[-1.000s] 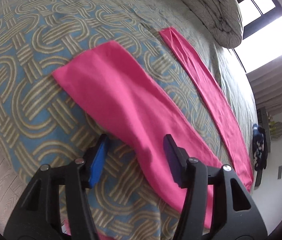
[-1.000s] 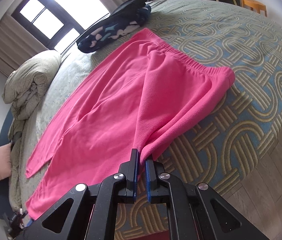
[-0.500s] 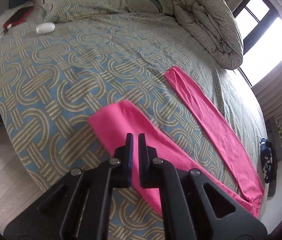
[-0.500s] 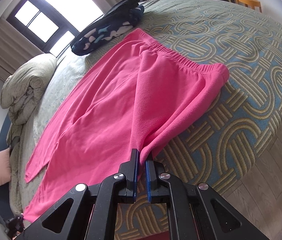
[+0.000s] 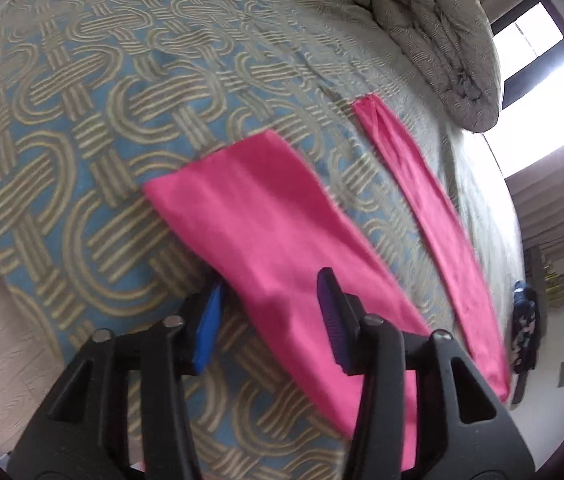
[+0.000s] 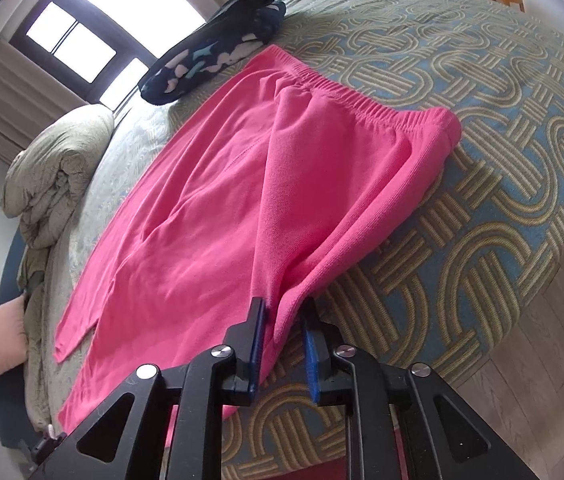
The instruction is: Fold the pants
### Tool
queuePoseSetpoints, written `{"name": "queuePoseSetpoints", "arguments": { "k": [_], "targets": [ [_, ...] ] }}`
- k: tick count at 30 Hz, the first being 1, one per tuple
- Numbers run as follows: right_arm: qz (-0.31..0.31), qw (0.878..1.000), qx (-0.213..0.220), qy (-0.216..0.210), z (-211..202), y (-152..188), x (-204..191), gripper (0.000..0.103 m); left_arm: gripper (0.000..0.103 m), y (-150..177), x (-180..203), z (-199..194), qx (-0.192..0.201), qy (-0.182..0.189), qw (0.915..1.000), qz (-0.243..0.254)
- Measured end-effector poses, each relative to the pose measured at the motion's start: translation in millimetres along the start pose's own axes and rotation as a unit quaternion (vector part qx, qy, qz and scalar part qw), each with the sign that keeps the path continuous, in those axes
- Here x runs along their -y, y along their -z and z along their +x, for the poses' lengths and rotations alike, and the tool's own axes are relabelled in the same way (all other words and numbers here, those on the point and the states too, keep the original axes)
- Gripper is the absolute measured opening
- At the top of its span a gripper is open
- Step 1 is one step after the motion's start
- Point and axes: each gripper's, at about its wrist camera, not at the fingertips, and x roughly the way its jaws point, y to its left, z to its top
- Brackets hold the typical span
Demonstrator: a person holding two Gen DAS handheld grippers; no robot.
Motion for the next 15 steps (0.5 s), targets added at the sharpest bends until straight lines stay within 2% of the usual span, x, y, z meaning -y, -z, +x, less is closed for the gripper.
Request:
{"name": "queuePoseSetpoints", "arguments": {
  "k": [1, 2, 5, 9, 15],
  "targets": [
    [0.002, 1.0, 0.0, -0.003, 2, 0, 0, 0.026, 0.006, -2, 3, 4, -0.009, 0.008, 0.9999, 0.002],
    [0.004, 1.0, 0.001, -0.003, 2, 0, 0, 0.025, 0.004, -2, 6, 5, -0.012, 0.002, 0.9999, 0.003],
    [-0.002, 1.0, 0.016, -0.001, -4, -2, -4, 0.004, 0.004, -3, 16, -2, 0.007, -0.005, 0.9998, 0.02],
    [-0.022, 0.999, 0.047, -0.009, -20, -3, -17, 0.003, 0.004, -9, 29, -19, 0.026, 0.013, 0.9992, 0.029],
    [-0.019, 0.996, 0.068, -0.051, -38, -17, -29, 0.003, 0.004, -24, 51, -33, 0.043, 0.039, 0.9974, 0.043]
  ]
}}
